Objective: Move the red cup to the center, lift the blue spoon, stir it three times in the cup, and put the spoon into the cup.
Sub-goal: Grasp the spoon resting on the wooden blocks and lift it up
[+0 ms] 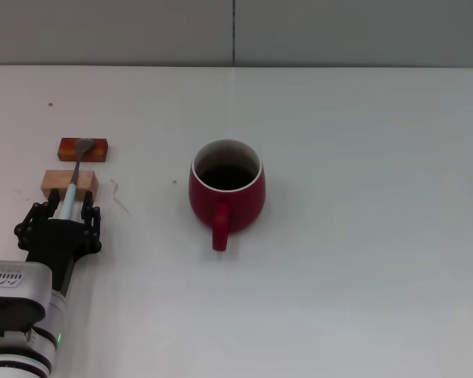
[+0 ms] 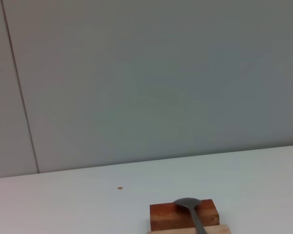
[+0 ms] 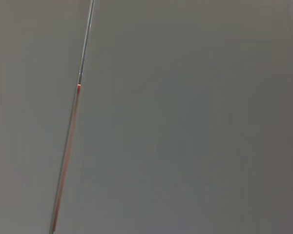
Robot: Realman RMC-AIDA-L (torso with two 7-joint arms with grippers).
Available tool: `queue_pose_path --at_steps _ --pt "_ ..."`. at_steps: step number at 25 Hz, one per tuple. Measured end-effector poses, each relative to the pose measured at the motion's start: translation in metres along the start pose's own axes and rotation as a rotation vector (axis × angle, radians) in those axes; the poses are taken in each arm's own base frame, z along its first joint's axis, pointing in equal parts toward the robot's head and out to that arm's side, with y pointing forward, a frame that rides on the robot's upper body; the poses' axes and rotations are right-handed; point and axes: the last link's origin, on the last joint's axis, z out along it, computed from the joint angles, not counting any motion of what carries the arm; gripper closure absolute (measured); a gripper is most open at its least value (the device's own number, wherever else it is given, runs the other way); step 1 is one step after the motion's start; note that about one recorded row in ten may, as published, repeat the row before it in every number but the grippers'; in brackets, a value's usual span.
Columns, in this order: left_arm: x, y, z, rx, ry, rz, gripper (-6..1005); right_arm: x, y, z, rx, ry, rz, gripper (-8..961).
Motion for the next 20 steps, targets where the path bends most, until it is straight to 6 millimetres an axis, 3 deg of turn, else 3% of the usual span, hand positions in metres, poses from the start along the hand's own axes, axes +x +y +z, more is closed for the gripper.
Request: queue_pose_path --at_steps 3,20 --pt "-0.0001 -0.0001 0.0 0.0 0.0 0.0 549 0.0 0.0 0.0 0.0 0.0 0.0 370" --pt "-0.0003 -0.0007 0.0028 -0.005 -0.003 0.01 582 0.0005 -0.0002 -0.0012 0.001 0.002 0.002 369"
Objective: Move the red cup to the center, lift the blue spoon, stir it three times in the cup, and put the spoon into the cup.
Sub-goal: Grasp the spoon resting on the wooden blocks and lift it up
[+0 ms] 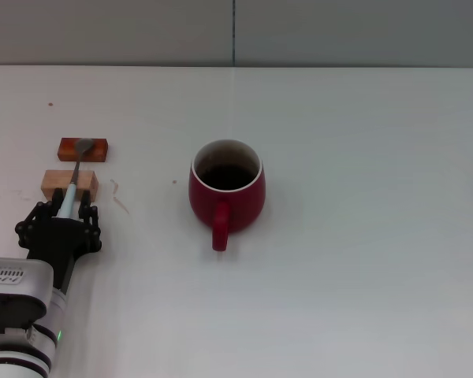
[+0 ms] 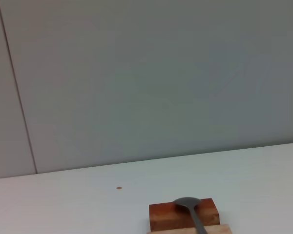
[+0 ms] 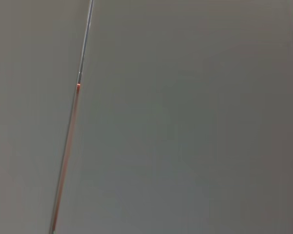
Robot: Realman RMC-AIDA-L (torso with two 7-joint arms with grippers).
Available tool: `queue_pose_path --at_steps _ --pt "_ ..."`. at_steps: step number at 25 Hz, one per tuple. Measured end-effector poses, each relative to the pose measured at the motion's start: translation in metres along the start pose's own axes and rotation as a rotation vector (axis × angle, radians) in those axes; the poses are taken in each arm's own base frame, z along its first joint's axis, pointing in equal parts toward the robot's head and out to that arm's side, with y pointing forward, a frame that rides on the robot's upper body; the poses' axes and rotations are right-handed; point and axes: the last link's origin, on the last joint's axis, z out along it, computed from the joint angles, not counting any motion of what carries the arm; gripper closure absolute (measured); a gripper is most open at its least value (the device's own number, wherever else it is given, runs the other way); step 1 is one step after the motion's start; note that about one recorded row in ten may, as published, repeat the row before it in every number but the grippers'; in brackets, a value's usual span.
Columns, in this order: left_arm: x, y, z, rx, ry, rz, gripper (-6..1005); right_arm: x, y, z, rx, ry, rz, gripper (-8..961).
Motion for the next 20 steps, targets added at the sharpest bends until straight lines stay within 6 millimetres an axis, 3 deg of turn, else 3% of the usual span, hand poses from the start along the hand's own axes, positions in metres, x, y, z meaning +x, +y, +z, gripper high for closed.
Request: queue_pose_path --at_steps 9,20 --pt "0.0004 0.0009 0.0006 0.001 0.0 -0.004 647 0.0001 0.0 -0.0002 -0.001 0.001 -0.003 369" --pt "0.0011 -0.0013 0.0022 0.007 0.005 -0.014 641 -0.0001 -0.0002 -0.0003 -0.001 0.0 -0.004 370"
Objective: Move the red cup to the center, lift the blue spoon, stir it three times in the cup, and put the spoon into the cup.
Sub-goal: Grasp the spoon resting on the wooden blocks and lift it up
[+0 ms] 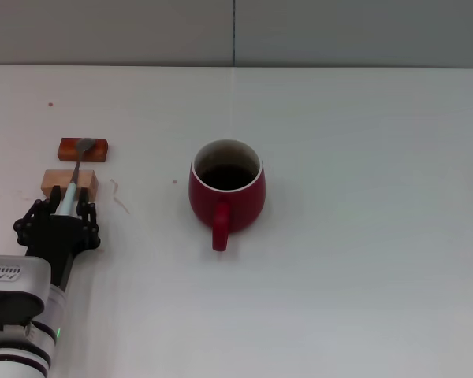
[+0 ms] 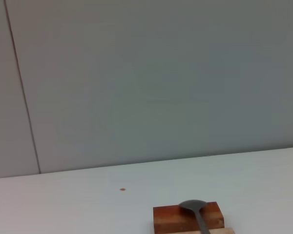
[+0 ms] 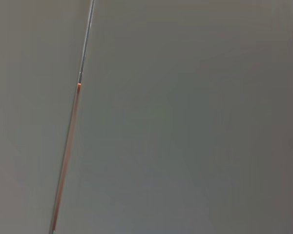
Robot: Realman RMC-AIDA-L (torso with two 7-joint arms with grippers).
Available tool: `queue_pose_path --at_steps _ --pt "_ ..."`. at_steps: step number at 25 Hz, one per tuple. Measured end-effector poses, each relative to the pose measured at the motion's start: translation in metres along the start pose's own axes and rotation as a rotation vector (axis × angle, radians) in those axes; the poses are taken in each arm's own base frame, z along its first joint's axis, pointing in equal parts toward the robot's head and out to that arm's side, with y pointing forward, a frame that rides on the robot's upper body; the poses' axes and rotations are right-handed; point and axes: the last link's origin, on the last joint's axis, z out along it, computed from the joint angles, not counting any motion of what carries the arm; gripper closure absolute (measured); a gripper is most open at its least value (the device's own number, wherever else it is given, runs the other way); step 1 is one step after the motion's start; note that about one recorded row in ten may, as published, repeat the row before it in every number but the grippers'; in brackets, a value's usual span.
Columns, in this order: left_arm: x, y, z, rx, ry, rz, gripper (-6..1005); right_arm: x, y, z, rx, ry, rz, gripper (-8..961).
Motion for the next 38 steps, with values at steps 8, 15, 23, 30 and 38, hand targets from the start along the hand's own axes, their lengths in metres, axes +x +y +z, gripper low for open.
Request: queue_pose_path --at_steps 8,15,23,30,38 --pt "0.0012 0.002 -0.0004 -0.021 0.013 0.01 701 -0.0001 0.0 0.0 0.0 -0.001 0.0 369" --pt "0.0008 0.0016 -0.0008 -0.02 0.012 0.011 771 -0.0001 0.0 0.0 0.0 -0.001 0.0 369" --pt "0.0002 0.0012 -0.001 -0.019 0.009 0.003 770 -0.0001 0.0 0.0 0.0 -0.001 0.0 369" --pt "-0.0019 0.0011 0.0007 -0.023 -0.007 0.004 772 -0.0001 0.0 0.0 0.0 -0.001 0.0 369" --pt "-0.001 0.0026 0.0018 -0.025 -0.006 0.0 773 -0.0004 -0.0007 0.0003 0.0 -0.002 -0.006 369"
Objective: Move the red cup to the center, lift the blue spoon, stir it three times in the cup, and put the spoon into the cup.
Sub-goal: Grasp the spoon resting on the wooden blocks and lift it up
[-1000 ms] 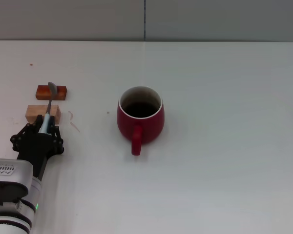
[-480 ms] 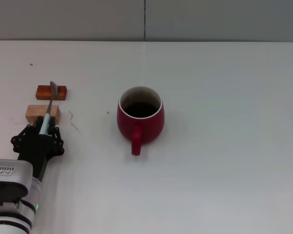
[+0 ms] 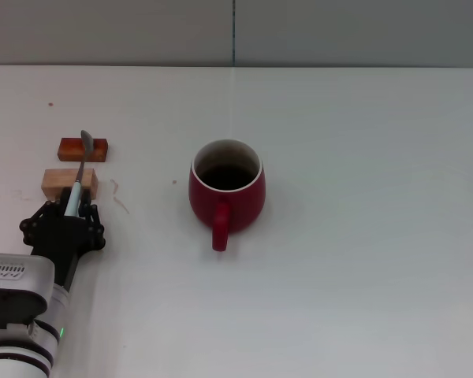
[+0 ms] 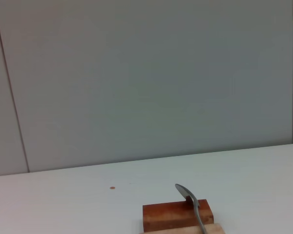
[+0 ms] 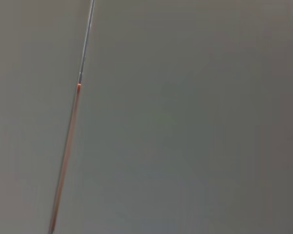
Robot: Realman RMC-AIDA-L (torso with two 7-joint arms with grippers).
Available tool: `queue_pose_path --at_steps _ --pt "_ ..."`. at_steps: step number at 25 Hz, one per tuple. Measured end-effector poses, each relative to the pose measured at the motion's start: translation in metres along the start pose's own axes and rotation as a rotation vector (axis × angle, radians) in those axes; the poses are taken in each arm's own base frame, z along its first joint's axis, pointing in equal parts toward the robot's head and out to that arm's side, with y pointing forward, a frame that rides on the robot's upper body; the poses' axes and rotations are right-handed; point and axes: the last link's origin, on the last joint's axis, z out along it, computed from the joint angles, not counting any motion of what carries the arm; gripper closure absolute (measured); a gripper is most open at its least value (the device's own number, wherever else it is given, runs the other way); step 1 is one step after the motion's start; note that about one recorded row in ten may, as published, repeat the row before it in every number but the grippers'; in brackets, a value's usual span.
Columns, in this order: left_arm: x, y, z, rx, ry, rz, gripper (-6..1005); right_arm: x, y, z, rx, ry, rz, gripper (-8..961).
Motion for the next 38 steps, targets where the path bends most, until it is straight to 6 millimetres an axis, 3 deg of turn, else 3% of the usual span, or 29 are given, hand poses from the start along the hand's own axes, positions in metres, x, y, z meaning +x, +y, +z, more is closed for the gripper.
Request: queue_pose_path --at_steps 11,17,23,31,38 --pt "0.0 0.0 -0.001 0.001 0.005 0.001 776 0.0 0.0 0.0 0.0 0.0 -0.024 369" --pt "0.001 0.0 -0.001 0.008 0.007 -0.007 858 0.0 0.0 0.0 0.0 0.0 -0.023 369" --pt "0.002 0.0 -0.001 0.006 0.014 -0.043 858 0.001 0.0 0.0 0.001 0.005 -0.023 369" --pt "0.011 -0.004 -0.001 -0.046 0.098 -0.203 858 0.001 0.0 0.0 0.003 0.007 -0.023 369" --pt "0.023 -0.011 0.002 -0.152 0.173 -0.487 858 0.002 -0.001 -0.001 0.008 0.01 -0.022 370"
